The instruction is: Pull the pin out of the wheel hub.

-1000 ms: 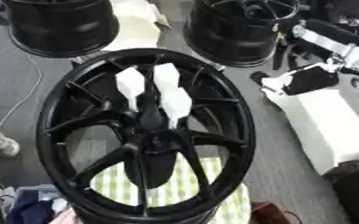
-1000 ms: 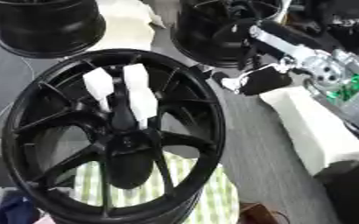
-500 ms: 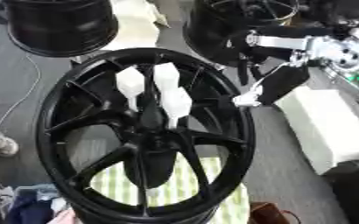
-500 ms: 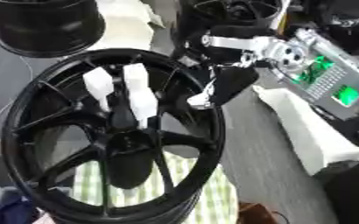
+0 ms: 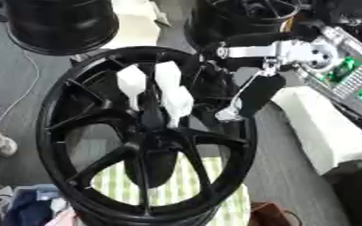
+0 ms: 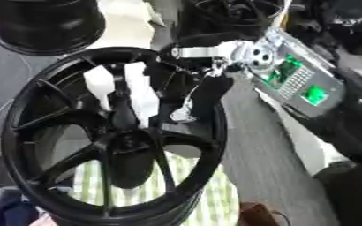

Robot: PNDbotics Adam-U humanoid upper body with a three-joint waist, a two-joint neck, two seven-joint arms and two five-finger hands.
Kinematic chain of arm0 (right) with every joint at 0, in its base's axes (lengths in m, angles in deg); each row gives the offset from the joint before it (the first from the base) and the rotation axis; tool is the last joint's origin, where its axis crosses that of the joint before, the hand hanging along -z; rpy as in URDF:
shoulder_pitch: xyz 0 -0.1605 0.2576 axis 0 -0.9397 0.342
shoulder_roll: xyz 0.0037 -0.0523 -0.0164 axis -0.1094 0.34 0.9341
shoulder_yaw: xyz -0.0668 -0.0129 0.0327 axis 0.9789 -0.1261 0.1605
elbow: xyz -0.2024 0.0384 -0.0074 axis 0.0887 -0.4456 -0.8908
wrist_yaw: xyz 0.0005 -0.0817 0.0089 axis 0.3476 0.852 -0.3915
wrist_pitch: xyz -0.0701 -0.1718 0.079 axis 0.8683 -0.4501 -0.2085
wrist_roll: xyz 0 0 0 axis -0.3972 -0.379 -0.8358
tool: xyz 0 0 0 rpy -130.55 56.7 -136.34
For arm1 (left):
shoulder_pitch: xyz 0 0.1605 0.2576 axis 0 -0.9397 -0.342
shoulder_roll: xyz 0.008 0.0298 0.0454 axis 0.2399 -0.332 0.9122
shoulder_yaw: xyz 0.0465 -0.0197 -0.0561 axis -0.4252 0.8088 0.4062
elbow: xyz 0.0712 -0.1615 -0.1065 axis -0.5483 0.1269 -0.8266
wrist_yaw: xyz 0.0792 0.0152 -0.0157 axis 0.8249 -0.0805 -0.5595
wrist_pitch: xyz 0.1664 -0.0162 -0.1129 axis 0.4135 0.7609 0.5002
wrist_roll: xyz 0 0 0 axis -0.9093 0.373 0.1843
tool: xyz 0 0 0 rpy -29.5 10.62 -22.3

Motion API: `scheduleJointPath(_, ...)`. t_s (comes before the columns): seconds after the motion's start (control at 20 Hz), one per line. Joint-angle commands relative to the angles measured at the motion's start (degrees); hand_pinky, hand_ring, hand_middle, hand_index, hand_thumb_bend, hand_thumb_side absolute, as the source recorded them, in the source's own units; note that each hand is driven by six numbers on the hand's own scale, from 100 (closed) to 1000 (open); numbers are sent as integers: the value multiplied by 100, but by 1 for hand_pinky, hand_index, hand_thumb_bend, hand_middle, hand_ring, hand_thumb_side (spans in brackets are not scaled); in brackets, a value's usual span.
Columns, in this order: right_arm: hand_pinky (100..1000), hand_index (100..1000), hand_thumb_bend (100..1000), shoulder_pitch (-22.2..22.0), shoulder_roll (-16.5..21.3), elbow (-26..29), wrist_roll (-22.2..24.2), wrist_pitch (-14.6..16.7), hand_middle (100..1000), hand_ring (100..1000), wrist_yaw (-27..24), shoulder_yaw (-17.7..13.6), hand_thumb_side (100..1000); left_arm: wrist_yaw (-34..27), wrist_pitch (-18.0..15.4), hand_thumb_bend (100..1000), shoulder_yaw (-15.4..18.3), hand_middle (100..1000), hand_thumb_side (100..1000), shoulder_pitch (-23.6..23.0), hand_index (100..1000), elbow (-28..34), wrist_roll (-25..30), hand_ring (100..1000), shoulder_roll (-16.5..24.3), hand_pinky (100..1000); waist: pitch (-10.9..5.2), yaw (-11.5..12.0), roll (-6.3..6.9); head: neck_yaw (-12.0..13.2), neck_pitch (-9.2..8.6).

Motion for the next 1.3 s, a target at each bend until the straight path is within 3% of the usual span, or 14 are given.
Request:
scheduleJointPath(0.05, 507, 911, 406, 140, 16, 37, 397, -347, 933, 533, 278, -47, 210, -38, 22, 100, 17, 637, 719, 66, 874, 71, -8, 697, 72, 606, -74, 9, 32, -37, -25)
scheduleJointPath(0.75, 509, 911, 397, 372, -461, -930, 518, -268, 900, 520, 735, 133, 219, -56, 22, 100, 6, 637, 721, 63, 875, 70, 10, 696, 58, 606, -59, 57, 51, -75, -16)
scheduleJointPath(1.3, 512, 898, 397, 398, -506, -978, 578, -202, 858, 510, 840, 157, 220, -51, 28, 100, 9, 638, 722, 53, 875, 71, 18, 697, 46, 606, -73, 52, 55, -75, -19)
